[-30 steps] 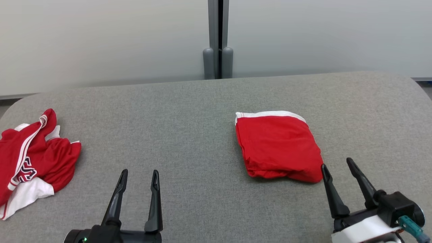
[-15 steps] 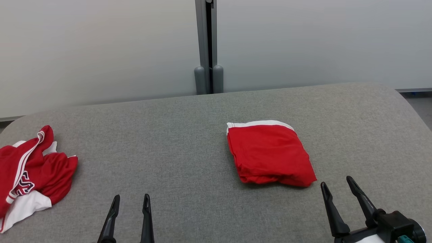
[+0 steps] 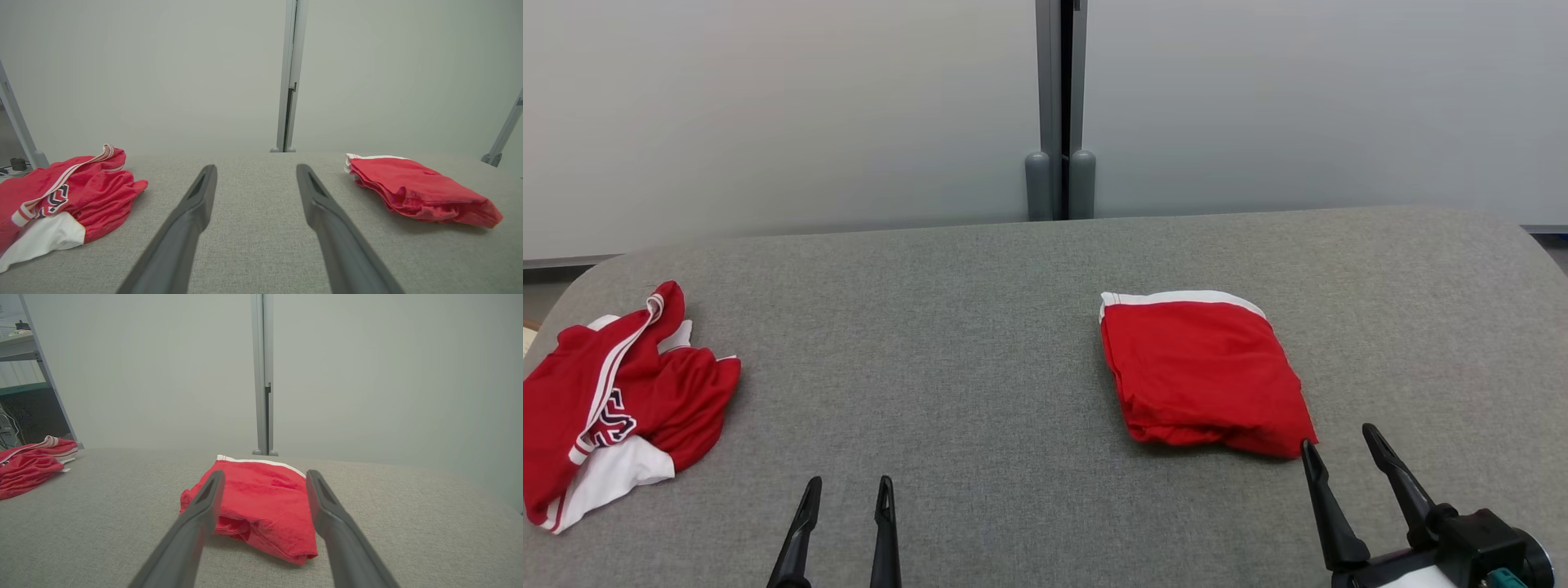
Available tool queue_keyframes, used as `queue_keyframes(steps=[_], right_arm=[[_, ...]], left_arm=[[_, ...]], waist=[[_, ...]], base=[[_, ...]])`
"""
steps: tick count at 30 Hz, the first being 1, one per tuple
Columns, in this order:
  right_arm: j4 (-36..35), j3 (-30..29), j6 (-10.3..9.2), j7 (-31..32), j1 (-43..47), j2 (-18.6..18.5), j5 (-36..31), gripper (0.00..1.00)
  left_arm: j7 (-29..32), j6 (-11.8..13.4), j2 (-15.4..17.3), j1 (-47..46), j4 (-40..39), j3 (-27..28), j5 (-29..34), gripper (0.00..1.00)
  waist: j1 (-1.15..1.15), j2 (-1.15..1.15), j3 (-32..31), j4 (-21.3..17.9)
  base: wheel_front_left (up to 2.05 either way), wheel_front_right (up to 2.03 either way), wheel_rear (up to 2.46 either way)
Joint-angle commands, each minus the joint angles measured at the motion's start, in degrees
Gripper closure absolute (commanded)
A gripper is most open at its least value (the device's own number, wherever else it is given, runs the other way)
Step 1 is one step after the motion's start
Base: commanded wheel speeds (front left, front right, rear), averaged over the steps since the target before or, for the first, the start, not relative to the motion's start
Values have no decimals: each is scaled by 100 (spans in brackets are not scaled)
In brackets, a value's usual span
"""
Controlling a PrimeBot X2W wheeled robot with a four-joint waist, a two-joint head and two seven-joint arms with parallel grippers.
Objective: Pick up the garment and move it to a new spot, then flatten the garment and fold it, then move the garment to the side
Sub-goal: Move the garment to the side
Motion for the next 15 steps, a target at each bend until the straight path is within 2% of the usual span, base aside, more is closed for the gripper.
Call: queue_keyframes(steps=[1, 15], right_arm=[[-23, -19, -5, -4, 31, 17, -7, 0], [-8, -26, -5, -5, 6, 48, 25, 0]], left_arm=[[-2, -25, 23, 8, 14, -7, 23, 0], [-1, -82, 23, -75, 61, -20, 149, 0]], waist=[[0, 0, 8, 24], [0, 0, 65, 113]], base=[[0, 0, 0], [0, 0, 0]])
